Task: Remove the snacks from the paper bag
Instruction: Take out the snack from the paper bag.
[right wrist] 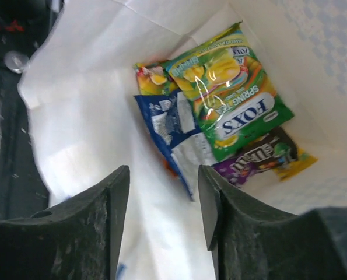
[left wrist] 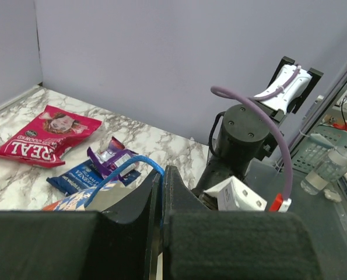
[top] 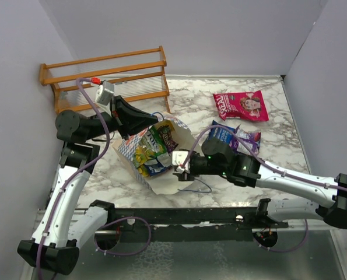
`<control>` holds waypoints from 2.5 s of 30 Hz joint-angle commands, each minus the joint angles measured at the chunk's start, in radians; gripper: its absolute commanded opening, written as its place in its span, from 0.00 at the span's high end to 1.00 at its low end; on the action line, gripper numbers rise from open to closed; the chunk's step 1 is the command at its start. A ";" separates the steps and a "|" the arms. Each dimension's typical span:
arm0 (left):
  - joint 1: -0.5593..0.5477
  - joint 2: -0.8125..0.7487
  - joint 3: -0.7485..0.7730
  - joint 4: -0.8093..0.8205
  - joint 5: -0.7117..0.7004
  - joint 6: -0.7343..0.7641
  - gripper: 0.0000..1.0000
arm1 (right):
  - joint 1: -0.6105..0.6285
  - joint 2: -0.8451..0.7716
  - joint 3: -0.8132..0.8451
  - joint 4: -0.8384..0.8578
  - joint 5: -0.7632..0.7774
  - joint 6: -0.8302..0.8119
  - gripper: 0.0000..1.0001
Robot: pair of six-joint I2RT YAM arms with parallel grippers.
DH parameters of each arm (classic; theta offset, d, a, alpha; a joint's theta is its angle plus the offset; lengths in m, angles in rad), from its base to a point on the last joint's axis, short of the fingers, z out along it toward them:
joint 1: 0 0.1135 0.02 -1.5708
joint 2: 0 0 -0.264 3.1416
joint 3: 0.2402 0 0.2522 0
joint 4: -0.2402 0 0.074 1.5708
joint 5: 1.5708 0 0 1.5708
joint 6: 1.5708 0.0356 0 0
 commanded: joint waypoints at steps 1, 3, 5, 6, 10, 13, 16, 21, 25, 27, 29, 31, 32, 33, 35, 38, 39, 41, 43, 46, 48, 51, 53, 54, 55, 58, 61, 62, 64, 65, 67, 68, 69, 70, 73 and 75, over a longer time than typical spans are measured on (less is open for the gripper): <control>-0.011 -0.032 0.000 0.085 -0.019 -0.035 1.00 | 0.007 0.097 0.113 -0.161 0.036 -0.303 0.50; -0.011 -0.035 0.000 0.089 -0.028 -0.035 1.00 | 0.007 0.135 0.134 -0.191 0.046 -0.354 0.49; -0.012 -0.035 -0.002 0.093 -0.034 -0.038 1.00 | 0.007 0.173 0.144 -0.192 0.042 -0.402 0.48; -0.014 -0.036 -0.003 0.093 -0.037 -0.038 1.00 | 0.007 0.192 0.150 -0.191 0.039 -0.422 0.48; -0.014 -0.036 0.003 0.088 -0.048 -0.031 1.00 | 0.007 0.271 0.153 -0.192 0.039 -0.447 0.47; -0.014 -0.041 0.004 0.086 -0.055 -0.029 1.00 | 0.006 0.315 0.140 -0.184 0.020 -0.448 0.47; -0.015 -0.044 0.000 0.078 -0.060 -0.025 1.00 | 0.007 0.338 0.098 -0.106 0.001 -0.436 0.46; -0.016 -0.054 -0.005 0.078 -0.065 -0.022 1.00 | 0.007 0.410 0.052 -0.008 0.024 -0.462 0.48; -0.016 -0.058 -0.003 0.073 -0.061 -0.020 1.00 | 0.006 0.462 0.061 0.022 0.022 -0.481 0.51; -0.016 -0.060 0.000 0.057 -0.065 -0.008 1.00 | 0.007 0.476 0.054 0.060 0.020 -0.491 0.52; -0.016 -0.066 -0.001 0.046 -0.068 0.001 1.00 | 0.006 0.487 0.044 0.123 0.032 -0.498 0.57; -0.016 -0.068 -0.006 0.046 -0.068 0.002 1.00 | 0.007 0.502 0.047 0.175 0.050 -0.500 0.66; -0.015 -0.067 -0.007 0.046 -0.068 0.003 1.00 | 0.007 0.508 0.048 0.194 0.060 -0.500 0.70; -0.015 -0.068 -0.007 0.045 -0.068 0.003 1.00 | 0.007 0.512 0.043 0.219 0.075 -0.503 0.74; -0.016 -0.075 -0.007 0.030 -0.066 0.018 1.00 | 0.006 0.491 0.003 0.313 0.155 -0.506 0.92; -0.016 -0.080 -0.013 0.015 -0.070 0.040 1.00 | 0.006 0.433 -0.042 0.361 0.150 -0.501 0.99; -0.016 -0.082 -0.013 0.002 -0.075 0.052 1.00 | 0.006 0.412 -0.057 0.372 0.147 -0.497 0.99; -0.016 -0.085 -0.014 -0.014 -0.083 0.070 1.00 | 0.006 0.370 -0.081 0.392 0.140 -0.480 0.99; -0.016 -0.088 -0.018 -0.019 -0.089 0.083 1.00 | 0.007 0.340 -0.098 0.407 0.143 -0.470 0.99; -0.016 -0.089 -0.026 -0.021 -0.098 0.087 1.00 | 0.007 0.318 -0.102 0.394 0.138 -0.465 0.99; -0.016 -0.086 -0.025 -0.023 -0.097 0.087 1.00 | 0.006 0.319 -0.101 0.392 0.149 -0.462 0.99; -0.016 -0.089 -0.019 -0.034 -0.097 0.092 1.00 | 0.007 0.319 -0.101 0.393 0.170 -0.458 0.99; -0.016 -0.090 -0.013 -0.045 -0.101 0.098 1.00 | 0.006 0.300 -0.100 0.390 0.173 -0.441 0.99; -0.016 -0.091 -0.010 -0.049 -0.104 0.101 1.00 | 0.007 0.285 -0.100 0.388 0.166 -0.427 0.99; -0.016 -0.093 -0.008 -0.052 -0.108 0.103 1.00 | 0.007 0.262 -0.099 0.382 0.151 -0.413 0.99; -0.016 -0.096 -0.007 -0.064 -0.129 0.110 1.00 | 0.006 0.187 -0.088 0.359 0.103 -0.367 0.99; -0.016 -0.098 -0.010 -0.069 -0.155 0.118 1.00 | 0.006 0.122 -0.080 0.347 0.072 -0.335 0.99; -0.016 -0.099 -0.009 -0.074 -0.167 0.121 1.00 | 0.007 0.105 -0.073 0.331 0.059 -0.329 0.99; -0.016 -0.099 -0.008 -0.083 -0.190 0.125 1.00 | 0.007 0.088 -0.055 0.310 0.048 -0.316 0.99; -0.016 -0.099 -0.006 -0.094 -0.207 0.129 1.00 | 0.007 0.082 -0.047 0.300 0.046 -0.310 0.99; -0.016 -0.105 0.002 -0.126 -0.249 0.148 1.00 | 0.007 0.066 -0.033 0.280 0.054 -0.298 0.99; -0.016 -0.108 0.012 -0.150 -0.271 0.161 1.00 | 0.006 0.055 -0.027 0.269 0.059 -0.293 0.99; -0.016 -0.109 0.021 -0.177 -0.297 0.175 1.00 | 0.006 0.043 -0.019 0.255 0.062 -0.288 0.99; -0.016 -0.111 0.028 -0.196 -0.318 0.188 1.00 | 0.006 0.029 -0.012 0.242 0.066 -0.280 0.99; -0.015 -0.121 0.035 -0.235 -0.393 0.207 1.00 | 0.006 -0.024 0.013 0.220 0.085 -0.255 0.99; -0.016 -0.131 0.034 -0.247 -0.447 0.212 1.00 | 0.006 -0.063 0.034 0.181 0.086 -0.253 0.99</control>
